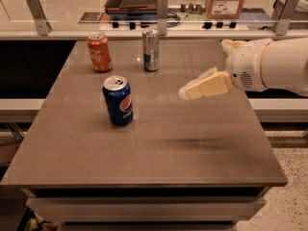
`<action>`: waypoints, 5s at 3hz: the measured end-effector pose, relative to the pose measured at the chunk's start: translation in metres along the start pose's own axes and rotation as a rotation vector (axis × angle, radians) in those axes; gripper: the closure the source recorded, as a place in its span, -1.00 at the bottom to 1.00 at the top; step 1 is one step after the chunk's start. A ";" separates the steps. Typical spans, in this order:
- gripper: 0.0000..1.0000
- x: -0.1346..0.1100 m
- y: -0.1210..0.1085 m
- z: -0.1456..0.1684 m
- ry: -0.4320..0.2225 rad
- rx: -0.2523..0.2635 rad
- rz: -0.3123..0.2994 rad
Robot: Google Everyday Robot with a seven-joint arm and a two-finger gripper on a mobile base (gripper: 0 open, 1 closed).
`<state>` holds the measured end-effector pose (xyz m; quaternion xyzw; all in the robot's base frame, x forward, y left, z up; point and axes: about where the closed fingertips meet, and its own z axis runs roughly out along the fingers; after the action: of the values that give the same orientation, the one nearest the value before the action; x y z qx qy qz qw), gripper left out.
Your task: Pick coke can
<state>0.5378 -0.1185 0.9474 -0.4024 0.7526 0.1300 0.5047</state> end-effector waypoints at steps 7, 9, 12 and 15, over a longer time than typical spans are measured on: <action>-1.00 -0.048 0.011 0.104 -0.214 -0.105 -0.017; -1.00 -0.060 0.035 0.136 -0.260 -0.199 -0.039; -0.20 -0.061 0.048 0.164 -0.298 -0.270 -0.036; -0.22 -0.069 0.027 0.202 -0.301 -0.242 -0.016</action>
Offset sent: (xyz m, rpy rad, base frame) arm 0.0410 0.0393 -0.0045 0.0928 -0.0297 0.0682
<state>0.6622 0.0532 0.9094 -0.4422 0.6443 0.2742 0.5604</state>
